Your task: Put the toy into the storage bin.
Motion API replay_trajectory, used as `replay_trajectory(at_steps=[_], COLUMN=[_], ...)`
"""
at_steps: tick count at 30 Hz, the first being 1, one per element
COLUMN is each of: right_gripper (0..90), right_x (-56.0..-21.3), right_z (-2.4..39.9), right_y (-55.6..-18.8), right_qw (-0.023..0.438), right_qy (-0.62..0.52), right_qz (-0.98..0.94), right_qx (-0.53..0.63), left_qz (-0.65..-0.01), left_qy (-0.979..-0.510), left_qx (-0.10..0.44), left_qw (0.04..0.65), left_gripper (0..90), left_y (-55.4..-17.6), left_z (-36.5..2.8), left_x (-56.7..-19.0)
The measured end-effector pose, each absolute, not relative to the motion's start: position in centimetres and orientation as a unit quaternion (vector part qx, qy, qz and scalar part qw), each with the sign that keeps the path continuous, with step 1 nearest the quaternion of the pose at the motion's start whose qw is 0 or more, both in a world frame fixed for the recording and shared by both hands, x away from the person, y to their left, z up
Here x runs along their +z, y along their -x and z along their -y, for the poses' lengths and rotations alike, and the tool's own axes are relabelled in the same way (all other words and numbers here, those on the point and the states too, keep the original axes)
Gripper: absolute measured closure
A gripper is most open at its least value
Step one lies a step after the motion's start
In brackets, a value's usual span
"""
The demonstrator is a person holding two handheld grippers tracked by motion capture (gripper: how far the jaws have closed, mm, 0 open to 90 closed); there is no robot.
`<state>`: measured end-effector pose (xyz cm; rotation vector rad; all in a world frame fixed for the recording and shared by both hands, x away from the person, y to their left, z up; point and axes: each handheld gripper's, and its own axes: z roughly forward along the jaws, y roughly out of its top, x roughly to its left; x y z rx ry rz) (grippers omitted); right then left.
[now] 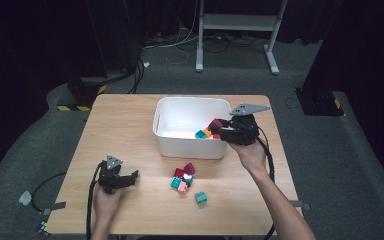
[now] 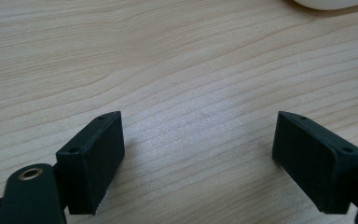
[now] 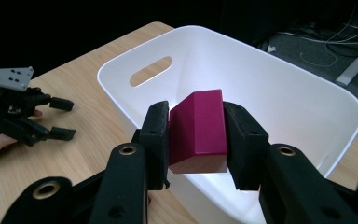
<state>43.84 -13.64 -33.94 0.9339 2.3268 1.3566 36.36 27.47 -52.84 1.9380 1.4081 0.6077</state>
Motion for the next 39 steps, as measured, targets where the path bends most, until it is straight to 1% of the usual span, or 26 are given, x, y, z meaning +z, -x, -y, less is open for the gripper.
replay_trajectory(at_steps=[2, 9, 18, 33, 39], right_gripper=[63.5, 63.5, 63.5, 63.4, 63.3], right_x=[-33.7, -32.9, -32.4, -33.9, -34.4], right_z=[13.5, 13.0, 12.8, 11.4, 10.4], right_y=[-44.3, -45.9, -47.8, -50.6, -51.3], right_qw=[0.143, 0.157, 0.155, 0.143, 0.15], right_qy=[-0.327, -0.335, -0.354, -0.383, -0.382], right_qz=[-0.806, -0.807, -0.801, -0.802, -0.809], right_qx=[0.472, 0.46, 0.457, 0.436, 0.422], left_qz=[-0.538, -0.538, -0.538, -0.538, -0.538], left_qy=[-0.741, -0.741, -0.741, -0.741, -0.741], left_qx=[0.232, 0.233, 0.233, 0.233, 0.233], left_qw=[0.329, 0.329, 0.328, 0.329, 0.328], left_gripper=[16.9, 16.9, 16.8, 16.8, 16.8], left_y=[-36.4, -36.4, -36.4, -36.4, -36.4], left_z=[-27.5, -27.5, -27.4, -27.5, -27.4], left_x=[-52.8, -52.8, -52.8, -52.8, -52.8])
